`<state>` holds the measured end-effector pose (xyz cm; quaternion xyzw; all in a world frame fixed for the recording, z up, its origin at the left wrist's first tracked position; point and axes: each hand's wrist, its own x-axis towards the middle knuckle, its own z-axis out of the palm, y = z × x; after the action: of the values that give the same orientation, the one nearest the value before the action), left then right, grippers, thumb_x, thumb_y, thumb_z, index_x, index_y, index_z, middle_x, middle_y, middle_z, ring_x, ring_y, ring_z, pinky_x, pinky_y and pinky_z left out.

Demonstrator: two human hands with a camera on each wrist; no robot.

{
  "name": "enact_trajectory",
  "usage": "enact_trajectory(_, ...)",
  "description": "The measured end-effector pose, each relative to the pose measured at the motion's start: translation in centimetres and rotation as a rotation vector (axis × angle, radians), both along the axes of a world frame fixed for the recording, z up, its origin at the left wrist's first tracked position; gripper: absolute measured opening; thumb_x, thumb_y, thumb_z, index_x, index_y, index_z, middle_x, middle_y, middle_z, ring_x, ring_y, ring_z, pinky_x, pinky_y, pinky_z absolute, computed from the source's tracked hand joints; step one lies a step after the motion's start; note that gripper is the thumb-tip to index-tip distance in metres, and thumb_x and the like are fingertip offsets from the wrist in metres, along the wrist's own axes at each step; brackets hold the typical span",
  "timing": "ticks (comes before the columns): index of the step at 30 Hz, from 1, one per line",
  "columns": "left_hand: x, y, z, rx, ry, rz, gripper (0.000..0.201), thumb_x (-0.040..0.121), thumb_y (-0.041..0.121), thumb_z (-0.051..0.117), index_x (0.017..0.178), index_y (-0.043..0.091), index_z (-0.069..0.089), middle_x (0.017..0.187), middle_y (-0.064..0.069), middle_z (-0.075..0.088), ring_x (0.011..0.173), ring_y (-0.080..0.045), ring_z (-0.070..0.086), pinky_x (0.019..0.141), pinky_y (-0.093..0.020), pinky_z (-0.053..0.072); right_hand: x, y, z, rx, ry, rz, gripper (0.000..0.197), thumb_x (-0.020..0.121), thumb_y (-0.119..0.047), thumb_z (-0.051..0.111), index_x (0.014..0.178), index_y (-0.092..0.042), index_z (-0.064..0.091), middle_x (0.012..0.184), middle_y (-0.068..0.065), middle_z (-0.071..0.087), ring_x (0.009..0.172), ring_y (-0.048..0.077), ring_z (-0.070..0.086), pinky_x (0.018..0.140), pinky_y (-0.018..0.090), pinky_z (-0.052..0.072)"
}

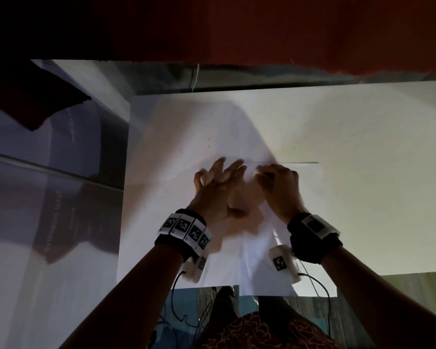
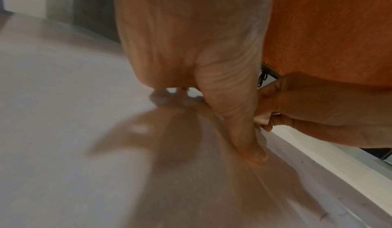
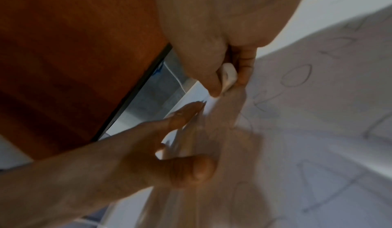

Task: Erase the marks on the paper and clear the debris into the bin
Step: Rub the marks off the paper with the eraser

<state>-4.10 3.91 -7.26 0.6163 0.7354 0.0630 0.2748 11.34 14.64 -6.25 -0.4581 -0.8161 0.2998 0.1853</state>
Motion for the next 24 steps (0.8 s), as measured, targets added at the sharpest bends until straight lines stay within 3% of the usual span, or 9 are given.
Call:
enact_trajectory(3, 0.0, 0.0, 0.1, 0.009, 0.006, -0.013, 0.118, 0.075, 0.07, 0.075, 0.164, 0.035, 0.006, 0.169, 0.022, -0.012, 0.155, -0.016, -0.021, 0.115, -0.052, 0.001, -0.3, -0.8, -0.1, 0.005, 0.001, 0.104, 0.015, 0.084, -0.009, 0.065, 0.069, -0.013, 0.066, 0.069, 0.003, 0.067, 0.066, 0.021, 0.061, 0.068, 0.033, 0.045)
enact_trajectory(6, 0.0, 0.1, 0.3, -0.014, 0.009, -0.001, 0.119, 0.075, 0.07, 0.075, 0.164, 0.034, 0.005, 0.169, 0.022, -0.013, 0.154, -0.015, -0.022, 0.115, -0.053, 0.0, 0.0, 0.1, -0.1, 0.013, 0.007, 0.031, 0.008, 0.084, -0.013, 0.068, 0.085, -0.013, 0.075, 0.085, 0.004, 0.074, 0.079, 0.022, 0.068, 0.074, 0.031, 0.05)
enact_trajectory(10, 0.0, 0.1, 0.3, -0.009, 0.014, -0.016, 0.119, 0.075, 0.07, 0.075, 0.164, 0.033, 0.005, 0.169, 0.021, -0.012, 0.155, -0.016, -0.021, 0.115, -0.055, 0.004, -0.4, -0.9, 0.0, 0.02, 0.015, 0.111, 0.011, 0.082, -0.007, 0.065, 0.072, -0.011, 0.069, 0.072, 0.003, 0.069, 0.067, 0.019, 0.061, 0.069, 0.035, 0.048)
enact_trajectory(13, 0.0, 0.1, 0.5, -0.024, 0.015, -0.008, 0.12, 0.075, 0.069, 0.076, 0.164, 0.033, 0.004, 0.169, 0.021, -0.013, 0.154, -0.016, -0.022, 0.114, -0.052, 0.001, -0.1, -0.2, -0.1, -0.005, 0.009, 0.036, 0.008, 0.084, -0.013, 0.067, 0.086, -0.011, 0.075, 0.084, 0.005, 0.073, 0.078, 0.022, 0.066, 0.075, 0.029, 0.048)
enact_trajectory(16, 0.0, 0.0, 0.4, -0.013, 0.022, -0.015, 0.119, 0.076, 0.07, 0.075, 0.164, 0.032, 0.005, 0.17, 0.019, -0.012, 0.155, -0.016, -0.021, 0.112, -0.052, 0.002, -0.4, -1.0, -0.1, -0.007, 0.023, 0.083, 0.008, 0.08, -0.007, 0.066, 0.074, -0.011, 0.07, 0.074, 0.004, 0.07, 0.069, 0.02, 0.063, 0.07, 0.031, 0.048)
enact_trajectory(18, 0.0, 0.0, 0.4, -0.018, 0.028, -0.017, 0.119, 0.075, 0.07, 0.075, 0.164, 0.032, 0.005, 0.17, 0.02, -0.012, 0.155, -0.016, -0.021, 0.113, -0.051, 0.002, -0.5, -1.3, 0.1, 0.007, 0.032, 0.12, 0.01, 0.079, -0.005, 0.068, 0.074, -0.013, 0.071, 0.074, 0.002, 0.07, 0.067, 0.018, 0.061, 0.071, 0.031, 0.049)
enact_trajectory(21, 0.0, 0.0, 0.5, -0.024, 0.014, -0.003, 0.12, 0.075, 0.07, 0.075, 0.164, 0.034, 0.004, 0.169, 0.022, -0.013, 0.154, -0.015, -0.022, 0.113, -0.05, -0.001, -0.6, -0.5, 0.1, 0.0, 0.02, 0.016, 0.006, 0.081, -0.008, 0.067, 0.078, -0.009, 0.073, 0.079, 0.006, 0.072, 0.073, 0.022, 0.063, 0.07, 0.025, 0.039)
enact_trajectory(24, -0.1, 0.0, 0.6, -0.012, 0.009, -0.016, 0.118, 0.076, 0.07, 0.075, 0.164, 0.033, 0.005, 0.17, 0.02, -0.012, 0.155, -0.015, -0.021, 0.115, -0.052, 0.002, -0.9, -1.5, 0.2, 0.001, 0.04, 0.119, 0.007, 0.079, -0.004, 0.067, 0.074, -0.007, 0.072, 0.074, 0.007, 0.071, 0.07, 0.021, 0.064, 0.069, 0.028, 0.042)
